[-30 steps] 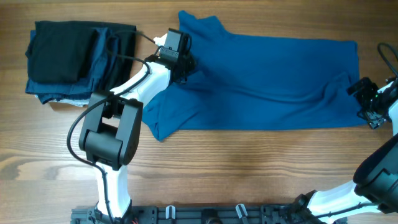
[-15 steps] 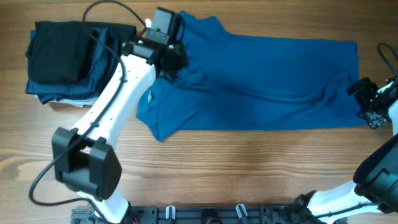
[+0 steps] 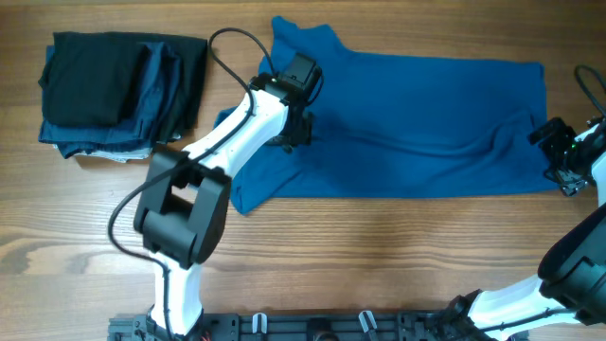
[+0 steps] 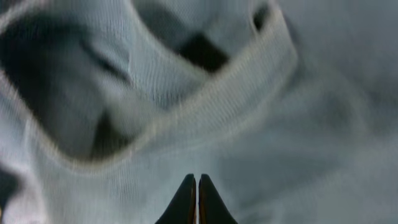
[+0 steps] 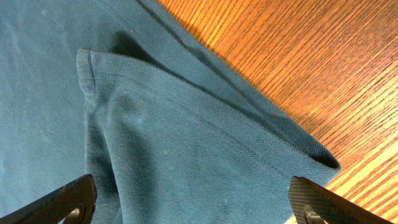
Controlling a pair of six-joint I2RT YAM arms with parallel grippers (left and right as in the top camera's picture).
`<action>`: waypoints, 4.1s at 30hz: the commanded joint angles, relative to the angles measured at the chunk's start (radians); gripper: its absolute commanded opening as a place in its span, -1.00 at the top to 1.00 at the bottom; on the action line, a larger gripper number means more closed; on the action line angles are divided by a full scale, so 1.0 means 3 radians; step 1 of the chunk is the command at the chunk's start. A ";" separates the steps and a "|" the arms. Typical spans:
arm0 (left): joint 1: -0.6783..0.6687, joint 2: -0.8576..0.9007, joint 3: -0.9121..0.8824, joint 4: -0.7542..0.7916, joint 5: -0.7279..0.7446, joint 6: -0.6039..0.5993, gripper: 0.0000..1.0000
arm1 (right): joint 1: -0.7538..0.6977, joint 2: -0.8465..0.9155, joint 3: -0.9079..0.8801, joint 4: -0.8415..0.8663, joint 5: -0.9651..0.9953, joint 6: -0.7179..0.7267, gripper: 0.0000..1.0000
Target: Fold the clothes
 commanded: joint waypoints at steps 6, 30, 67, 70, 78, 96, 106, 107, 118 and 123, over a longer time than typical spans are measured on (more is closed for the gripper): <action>0.0036 0.0226 -0.0022 0.0834 -0.0212 0.0076 0.92 | 0.0001 -0.0057 0.0056 0.0009 0.0043 -0.0033 -0.99; 0.0273 -0.1130 0.0201 0.0432 -0.0453 -0.0554 0.92 | 0.0001 -0.0057 0.0056 0.0221 0.0043 -0.0033 -0.99; 0.0802 -0.0827 -0.0203 -0.0758 -0.0038 -0.0580 0.77 | 0.0168 0.0799 0.0057 0.1868 -0.1017 -0.2578 -0.08; 0.0802 -0.0827 -0.0203 -0.0759 -0.0038 -0.0580 0.74 | 0.0168 0.0853 0.0057 0.1893 -0.1017 -0.2574 -0.08; 0.0802 -0.0827 -0.0203 -0.0759 -0.0038 -0.0579 0.74 | 0.0168 0.0870 0.0056 0.1846 -0.0940 -0.2600 -0.03; 0.0802 -0.0827 -0.0203 -0.0759 -0.0038 -0.0579 0.73 | 0.0168 0.0936 0.0034 0.1826 -0.0879 -0.2649 0.06; 0.0802 -0.0827 -0.0203 -0.0760 -0.0038 -0.0580 0.73 | 0.0170 0.1019 0.0036 0.1932 -0.0881 -0.2458 0.25; 0.0802 -0.0827 -0.0203 -0.0759 -0.0038 -0.0580 0.73 | 0.0170 0.1017 0.0041 0.1935 -0.0885 -0.2439 0.34; 0.0802 -0.0827 -0.0203 -0.0745 -0.0038 -0.0580 0.70 | 0.0160 0.0768 0.0094 0.1904 -0.0726 -0.2049 0.91; 0.0802 -0.0827 -0.0203 -0.0708 -0.0039 -0.0580 0.71 | 0.0160 0.0659 0.0094 0.1832 -0.0483 -0.2046 0.91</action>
